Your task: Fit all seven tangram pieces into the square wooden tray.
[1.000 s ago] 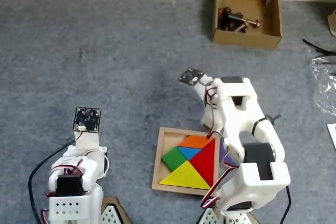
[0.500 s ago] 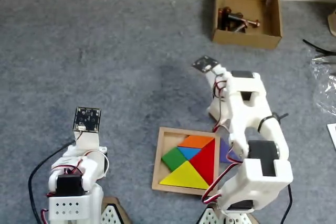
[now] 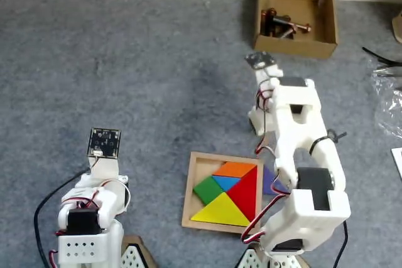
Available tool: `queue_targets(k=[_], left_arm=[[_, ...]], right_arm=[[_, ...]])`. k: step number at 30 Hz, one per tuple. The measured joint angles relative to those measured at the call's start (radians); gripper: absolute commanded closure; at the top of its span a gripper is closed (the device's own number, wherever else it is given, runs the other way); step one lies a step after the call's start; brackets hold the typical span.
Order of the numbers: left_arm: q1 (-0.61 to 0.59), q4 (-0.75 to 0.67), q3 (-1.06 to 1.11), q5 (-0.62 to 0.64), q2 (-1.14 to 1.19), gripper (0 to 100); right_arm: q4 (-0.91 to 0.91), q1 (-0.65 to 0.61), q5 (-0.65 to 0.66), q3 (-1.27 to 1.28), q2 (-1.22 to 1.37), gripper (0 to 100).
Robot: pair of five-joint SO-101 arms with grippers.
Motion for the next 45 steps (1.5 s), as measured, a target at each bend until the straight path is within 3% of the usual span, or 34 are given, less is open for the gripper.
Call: queue_targets(k=[13, 26, 31, 37, 45], left_arm=[[0.0, 0.0, 0.0, 0.0, 0.0, 99], [0.0, 0.0, 0.0, 0.0, 0.0, 99], [0.0, 0.0, 0.0, 0.0, 0.0, 99], [0.0, 0.0, 0.0, 0.0, 0.0, 99], [0.0, 0.0, 0.0, 0.0, 0.0, 99]], right_arm=[[0.287, 0.0, -0.032, -0.313, 0.0, 99.3], [0.551, 0.0, -0.038, -0.816, 0.0, 99.3], [0.574, 0.005, -0.061, -0.968, -0.003, 99.3], [0.574, -0.008, -0.095, -0.891, -0.126, 99.3], [0.575, -0.087, -0.101, -0.494, -0.399, 99.3]])
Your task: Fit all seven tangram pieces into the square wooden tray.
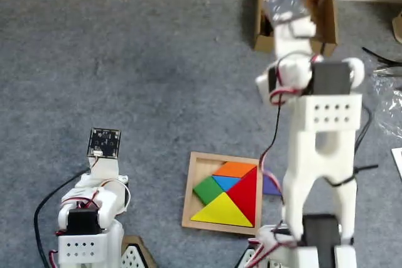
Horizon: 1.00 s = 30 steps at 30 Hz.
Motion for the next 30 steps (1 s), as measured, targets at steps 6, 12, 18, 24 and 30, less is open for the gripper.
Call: queue_targets(k=[6, 12, 18, 24, 30], left_arm=[[0.0, 0.0, 0.0, 0.0, 0.0, 99], [0.0, 0.0, 0.0, 0.0, 0.0, 99], [0.0, 0.0, 0.0, 0.0, 0.0, 99], [0.0, 0.0, 0.0, 0.0, 0.0, 99], [0.0, 0.0, 0.0, 0.0, 0.0, 99]], right_arm=[[0.0, -0.103, 0.0, 0.27, -0.173, 99.3], [-0.1, -0.206, 0.0, 0.62, -0.324, 99.3], [-0.232, -0.275, -0.118, 0.888, -0.479, 99.4], [-0.25, -0.367, -0.262, 0.993, -0.554, 99.4], [-0.339, -0.408, -0.362, 1.096, -0.559, 99.4]])
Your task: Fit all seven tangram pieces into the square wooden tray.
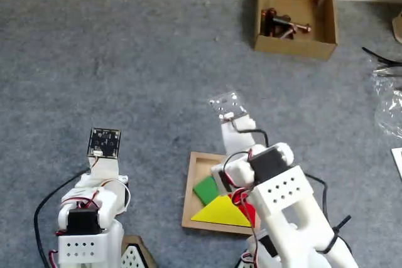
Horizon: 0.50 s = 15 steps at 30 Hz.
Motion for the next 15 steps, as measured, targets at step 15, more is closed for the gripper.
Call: queue_targets(k=[15], left_arm=[[0.0, 0.0, 0.0, 0.0, 0.0, 99]], right_arm=[[-0.321, -0.097, -0.068, 0.27, -0.006, 99.4]])
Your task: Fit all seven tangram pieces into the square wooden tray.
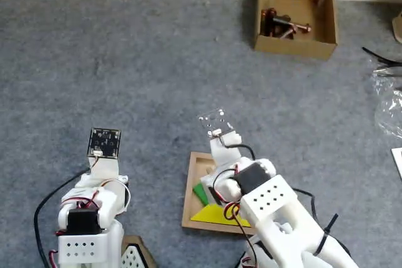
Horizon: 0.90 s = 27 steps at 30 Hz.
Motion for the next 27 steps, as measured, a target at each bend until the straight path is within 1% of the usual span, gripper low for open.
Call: queue_targets(k=[4, 8, 13, 15, 17, 22, 27], left_arm=[[0.0, 0.0, 0.0, 0.0, 0.0, 99], [0.0, 0.0, 0.0, 0.0, 0.0, 99], [0.0, 0.0, 0.0, 0.0, 0.0, 99], [0.0, 0.0, 0.0, 0.0, 0.0, 99], [0.0, 0.0, 0.0, 0.0, 0.0, 99], [0.0, 0.0, 0.0, 0.0, 0.0, 99], [0.0, 0.0, 0.0, 0.0, 0.0, 99]], right_arm=[[-0.049, -0.005, -0.048, 0.006, 0.0, 99.4], [-0.057, -0.006, -0.08, 0.006, 0.0, 99.4], [-0.063, -0.006, -0.227, 0.006, 0.0, 99.4], [-0.063, -0.006, -0.261, 0.011, 0.0, 99.4], [-0.075, -0.014, -0.275, 0.043, 0.0, 99.4], [-0.196, -0.06, -0.282, 0.13, 0.0, 99.1], [-0.226, -0.086, -0.282, 0.146, 0.0, 99.1]])
